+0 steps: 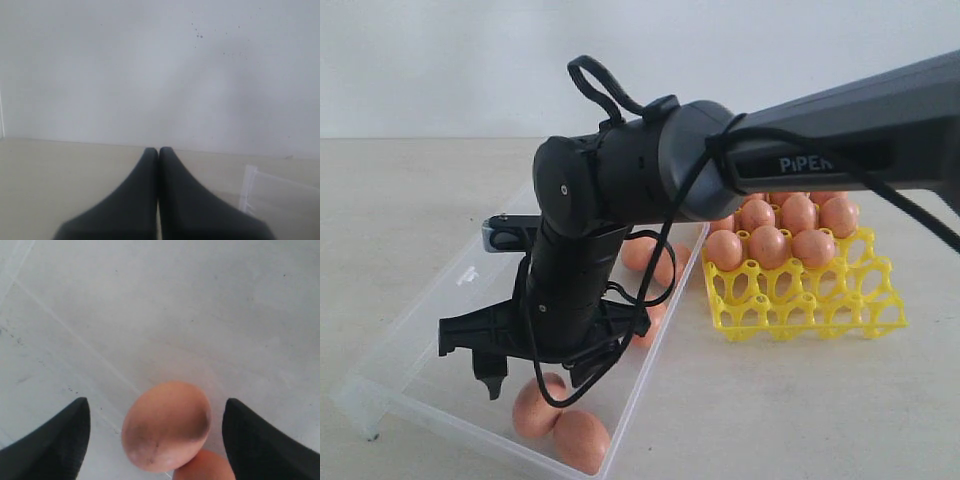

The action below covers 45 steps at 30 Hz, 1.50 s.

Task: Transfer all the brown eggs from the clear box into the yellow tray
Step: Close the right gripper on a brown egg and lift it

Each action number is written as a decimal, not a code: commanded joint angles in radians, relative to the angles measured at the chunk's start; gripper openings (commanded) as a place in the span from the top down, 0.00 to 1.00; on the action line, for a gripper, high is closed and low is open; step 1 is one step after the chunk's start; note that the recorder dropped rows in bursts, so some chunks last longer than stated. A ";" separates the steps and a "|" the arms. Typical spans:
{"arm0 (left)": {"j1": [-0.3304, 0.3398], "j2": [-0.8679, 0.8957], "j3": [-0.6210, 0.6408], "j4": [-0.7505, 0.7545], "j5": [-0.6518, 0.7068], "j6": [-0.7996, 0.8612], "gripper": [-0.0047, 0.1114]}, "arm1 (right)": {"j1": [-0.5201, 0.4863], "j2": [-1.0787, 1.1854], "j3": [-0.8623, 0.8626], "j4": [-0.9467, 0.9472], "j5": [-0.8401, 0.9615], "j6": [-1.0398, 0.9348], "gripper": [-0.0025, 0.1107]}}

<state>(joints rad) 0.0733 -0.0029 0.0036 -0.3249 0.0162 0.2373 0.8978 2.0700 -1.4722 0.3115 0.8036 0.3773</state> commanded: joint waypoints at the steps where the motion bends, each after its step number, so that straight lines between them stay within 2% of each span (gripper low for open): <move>1: -0.001 0.003 -0.004 -0.015 -0.016 -0.010 1.00 | -0.006 -0.001 -0.005 -0.007 0.021 0.021 0.36; 5: -0.001 0.003 -0.004 -0.015 -0.062 -0.010 1.00 | -0.006 -0.001 -0.005 -0.007 0.029 0.045 0.36; 10: -0.001 0.003 -0.004 -0.008 -0.205 -0.010 1.00 | -0.006 -0.001 -0.005 -0.007 0.011 0.073 0.36; 23: -0.001 0.003 -0.004 0.195 -0.182 -0.008 1.00 | -0.008 0.076 -0.005 0.060 -0.015 0.111 0.37; 24: -0.001 0.003 -0.004 0.195 -0.161 -0.008 1.00 | -0.008 0.076 -0.005 0.060 -0.020 0.111 0.41; 26: -0.001 0.003 -0.004 0.195 -0.115 -0.008 1.00 | -0.010 0.076 -0.005 0.060 -0.036 0.125 0.55; 28: -0.001 0.003 -0.004 0.181 -0.038 -0.008 1.00 | -0.010 0.076 -0.005 0.060 -0.054 0.132 0.75; 30: -0.001 0.003 -0.004 0.170 0.033 -0.010 1.00 | -0.010 0.076 -0.005 0.060 -0.083 0.105 0.98; 33: -0.001 0.003 -0.004 0.136 0.100 -0.010 1.00 | -0.010 0.071 -0.007 0.060 -0.161 -0.046 0.98; 38: -0.001 0.003 -0.004 0.128 0.106 -0.010 1.00 | -0.014 0.001 -0.007 0.056 -0.394 -0.278 0.98; 45: -0.001 0.003 -0.004 0.110 0.185 -0.010 1.00 | -0.045 -0.115 -0.007 0.052 -0.636 -0.257 0.98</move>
<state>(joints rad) 0.0733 -0.0029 0.0036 -0.1875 0.1509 0.2373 0.8716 1.9976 -1.4763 0.3687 0.2525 0.1057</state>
